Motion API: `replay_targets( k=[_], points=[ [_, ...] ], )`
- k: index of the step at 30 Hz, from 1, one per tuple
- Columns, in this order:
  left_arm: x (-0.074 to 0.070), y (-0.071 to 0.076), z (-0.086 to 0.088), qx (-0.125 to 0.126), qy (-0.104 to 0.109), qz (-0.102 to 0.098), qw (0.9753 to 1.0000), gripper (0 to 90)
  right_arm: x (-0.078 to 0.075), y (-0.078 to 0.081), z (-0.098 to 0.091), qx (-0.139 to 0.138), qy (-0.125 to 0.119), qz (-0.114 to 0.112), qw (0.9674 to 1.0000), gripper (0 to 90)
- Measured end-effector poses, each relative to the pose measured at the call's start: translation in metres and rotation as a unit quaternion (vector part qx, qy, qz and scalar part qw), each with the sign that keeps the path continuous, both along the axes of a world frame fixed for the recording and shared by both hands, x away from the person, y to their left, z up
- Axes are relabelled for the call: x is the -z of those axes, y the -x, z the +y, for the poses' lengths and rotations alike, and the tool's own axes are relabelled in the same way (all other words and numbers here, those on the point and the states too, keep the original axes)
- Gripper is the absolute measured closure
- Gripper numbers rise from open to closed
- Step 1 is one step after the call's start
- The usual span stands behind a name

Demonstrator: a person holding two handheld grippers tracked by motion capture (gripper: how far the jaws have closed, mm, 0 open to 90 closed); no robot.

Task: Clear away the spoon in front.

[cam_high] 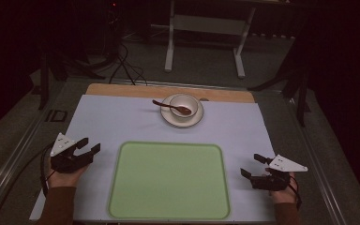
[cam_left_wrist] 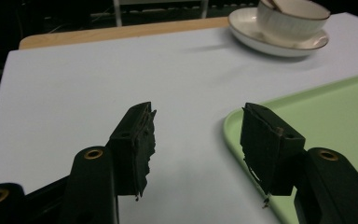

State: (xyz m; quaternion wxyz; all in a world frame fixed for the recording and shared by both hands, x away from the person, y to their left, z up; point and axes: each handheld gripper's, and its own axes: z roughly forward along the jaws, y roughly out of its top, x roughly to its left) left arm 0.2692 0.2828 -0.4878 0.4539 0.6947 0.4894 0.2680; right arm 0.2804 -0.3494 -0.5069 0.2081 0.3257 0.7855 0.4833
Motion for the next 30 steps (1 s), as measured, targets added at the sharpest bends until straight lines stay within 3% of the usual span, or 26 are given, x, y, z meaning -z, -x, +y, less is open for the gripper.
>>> replay_targets(
  k=[16,23,30],
  points=[
    [-0.031,-0.021,-0.012,0.020,0.012,-0.024,0.9995,42.3,0.000,0.000,0.001,-0.001,0.001,-0.001,1.0000,16.2],
    [-0.041,-0.031,-0.023,0.033,-0.002,-0.033,0.9989,41.8,0.000,0.000,0.001,0.000,-0.002,-0.002,1.0000,16.2],
    [-0.049,-0.040,-0.032,0.042,-0.002,-0.041,0.9982,41.6,0.000,0.001,0.001,-0.001,-0.002,-0.002,1.0000,16.2]
  ],
)
